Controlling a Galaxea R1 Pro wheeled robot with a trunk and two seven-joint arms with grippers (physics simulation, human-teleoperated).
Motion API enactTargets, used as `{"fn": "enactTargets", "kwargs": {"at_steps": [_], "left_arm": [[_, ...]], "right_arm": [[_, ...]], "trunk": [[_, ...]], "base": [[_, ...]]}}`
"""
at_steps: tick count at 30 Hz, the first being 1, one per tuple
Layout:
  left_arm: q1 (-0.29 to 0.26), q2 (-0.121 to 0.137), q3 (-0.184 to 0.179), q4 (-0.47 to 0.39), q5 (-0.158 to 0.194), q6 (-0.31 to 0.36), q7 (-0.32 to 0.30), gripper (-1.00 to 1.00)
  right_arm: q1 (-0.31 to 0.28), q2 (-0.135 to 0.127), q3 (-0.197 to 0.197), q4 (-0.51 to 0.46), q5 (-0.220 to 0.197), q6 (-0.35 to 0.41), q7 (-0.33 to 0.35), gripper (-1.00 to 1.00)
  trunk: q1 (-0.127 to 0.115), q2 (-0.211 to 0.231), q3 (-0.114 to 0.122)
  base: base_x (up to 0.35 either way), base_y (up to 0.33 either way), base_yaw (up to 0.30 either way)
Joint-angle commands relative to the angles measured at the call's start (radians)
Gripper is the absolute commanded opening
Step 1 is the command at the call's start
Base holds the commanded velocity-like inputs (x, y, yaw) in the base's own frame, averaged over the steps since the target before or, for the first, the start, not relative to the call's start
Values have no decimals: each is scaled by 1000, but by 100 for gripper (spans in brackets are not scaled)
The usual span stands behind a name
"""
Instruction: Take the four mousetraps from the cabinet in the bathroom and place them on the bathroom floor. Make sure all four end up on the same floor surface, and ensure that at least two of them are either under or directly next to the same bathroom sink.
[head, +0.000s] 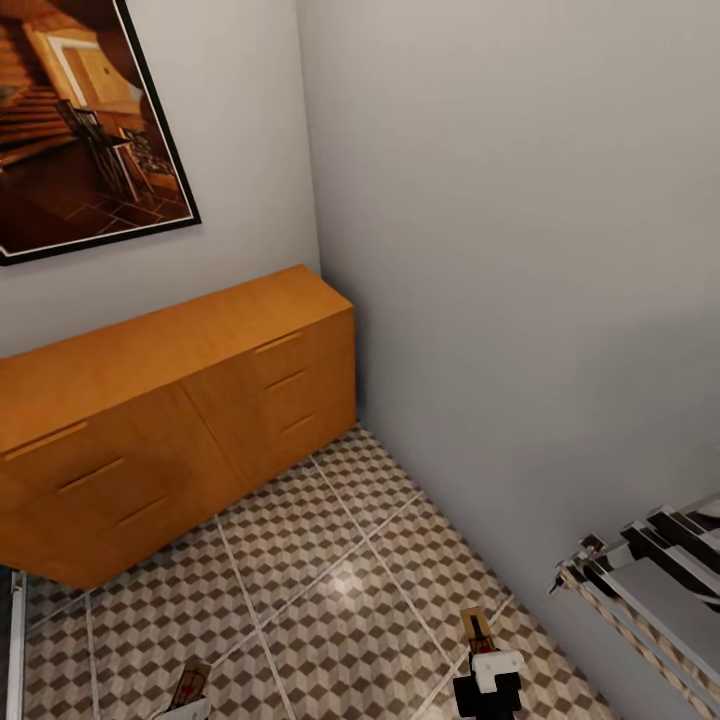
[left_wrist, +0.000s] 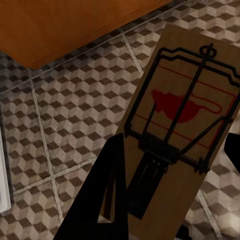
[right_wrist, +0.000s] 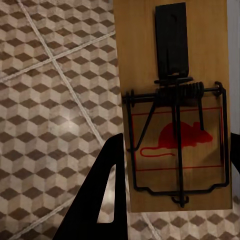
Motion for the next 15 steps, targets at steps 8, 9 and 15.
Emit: {"fn": "enactTargets", "kwargs": {"at_steps": [8,9,15], "left_arm": [[-1,-6,-5,3,-8,-1,11,-100],[-1,-6,-5,3,-8,-1,11,-100],[-1,-8,-5,3,-8,-1,11,-100]], "right_arm": [[0,2,8,0,-3,-1,-9,-100],[0,2,8,0,-3,-1,-9,-100],[0,2,8,0,-3,-1,-9,-100]], "trunk": [[1,-2,11],[1,-2,13],[1,-2,23]], "base": [[0,0,0],[0,0,0],[0,0,0]]}}
